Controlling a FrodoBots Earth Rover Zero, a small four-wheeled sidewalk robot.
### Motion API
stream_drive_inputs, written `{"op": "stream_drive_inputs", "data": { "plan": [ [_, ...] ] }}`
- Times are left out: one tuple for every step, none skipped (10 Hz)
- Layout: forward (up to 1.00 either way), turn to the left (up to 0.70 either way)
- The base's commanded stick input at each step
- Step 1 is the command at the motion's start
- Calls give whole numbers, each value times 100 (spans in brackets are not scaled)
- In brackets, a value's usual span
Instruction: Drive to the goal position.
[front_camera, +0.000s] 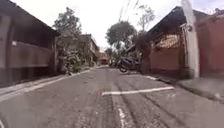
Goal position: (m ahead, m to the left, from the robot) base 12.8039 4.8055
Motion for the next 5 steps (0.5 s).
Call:
{"op": "stream_drive_inputs", "data": {
  "plan": [
    [70, 1],
    [70, 1],
    [70, 1],
    [70, 1],
    [70, 1]
  ]
}}
